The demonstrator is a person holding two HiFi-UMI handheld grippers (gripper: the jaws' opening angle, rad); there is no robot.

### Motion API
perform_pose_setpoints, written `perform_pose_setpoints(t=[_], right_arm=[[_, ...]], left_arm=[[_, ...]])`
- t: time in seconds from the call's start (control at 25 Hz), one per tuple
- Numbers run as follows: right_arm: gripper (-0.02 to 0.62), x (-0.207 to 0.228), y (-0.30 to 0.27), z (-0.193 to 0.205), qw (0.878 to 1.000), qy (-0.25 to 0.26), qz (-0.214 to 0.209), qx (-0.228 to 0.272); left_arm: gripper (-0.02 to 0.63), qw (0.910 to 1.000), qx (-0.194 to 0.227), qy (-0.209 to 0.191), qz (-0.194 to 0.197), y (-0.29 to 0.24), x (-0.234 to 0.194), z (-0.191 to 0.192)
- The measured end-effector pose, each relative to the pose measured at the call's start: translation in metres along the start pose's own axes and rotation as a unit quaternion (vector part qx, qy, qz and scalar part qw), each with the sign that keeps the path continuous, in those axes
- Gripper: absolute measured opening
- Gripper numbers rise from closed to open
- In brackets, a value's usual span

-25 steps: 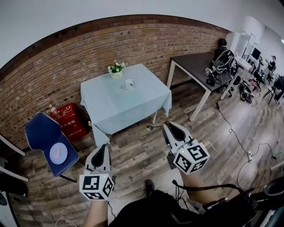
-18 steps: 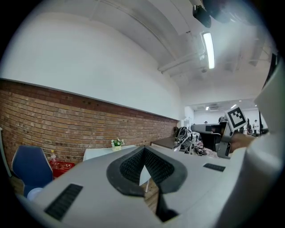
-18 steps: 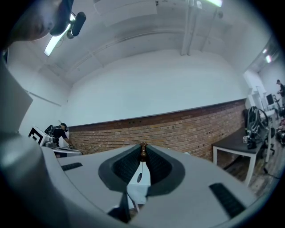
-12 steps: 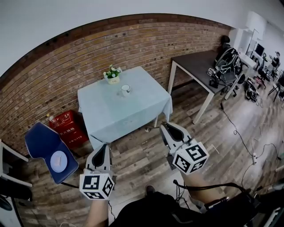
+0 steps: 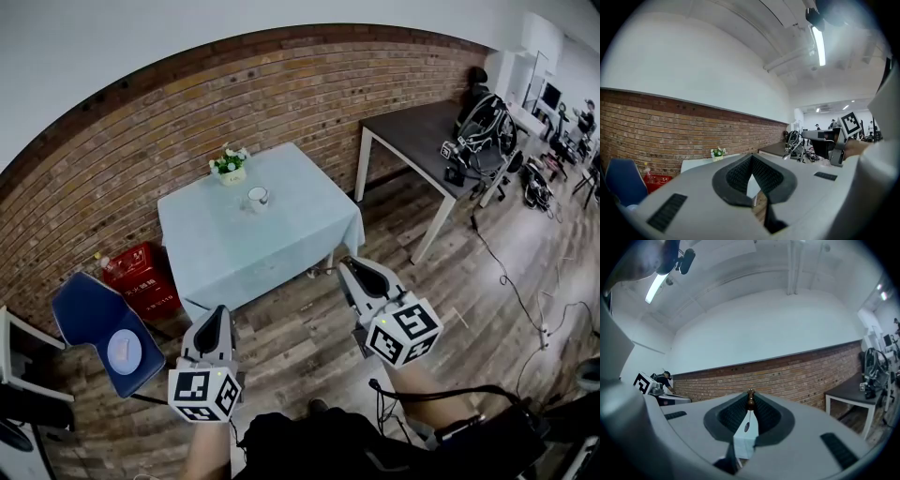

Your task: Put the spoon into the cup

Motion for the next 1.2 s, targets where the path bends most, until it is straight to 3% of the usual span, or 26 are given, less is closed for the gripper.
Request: perform_pose_setpoints(t=[0.8, 1.0, 1.2], right_arm=[[0.051, 0.055, -0.130, -0.003, 0.999, 0.004, 0.028, -0.019], [0.051, 0.066, -0.164, -0.004, 0.999, 0.003, 0.039, -0.026], [0.051, 0.071, -0.197, -0.007, 0.998, 0.003, 0.045, -0.031]], left_arm=[[0.006, 0.9988, 0.005, 0.027, 0.040, -0.136, -0.064, -0.005], [0.006, 0.9985, 0.029, 0.039, 0.027, -0.164, -0.089, -0.014], [0.006, 0.9979, 0.019, 0.051, 0.035, -0.190, -0.112, -0.015]])
Point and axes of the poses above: the fingertips, and each gripper's own axes: y backward along the fingers, x to its right, z out of its underside, the point moved 5 cm from there along y, backward along the fingers, and after that the axes turned 13 degrees about -z, right-handed, at the moved point
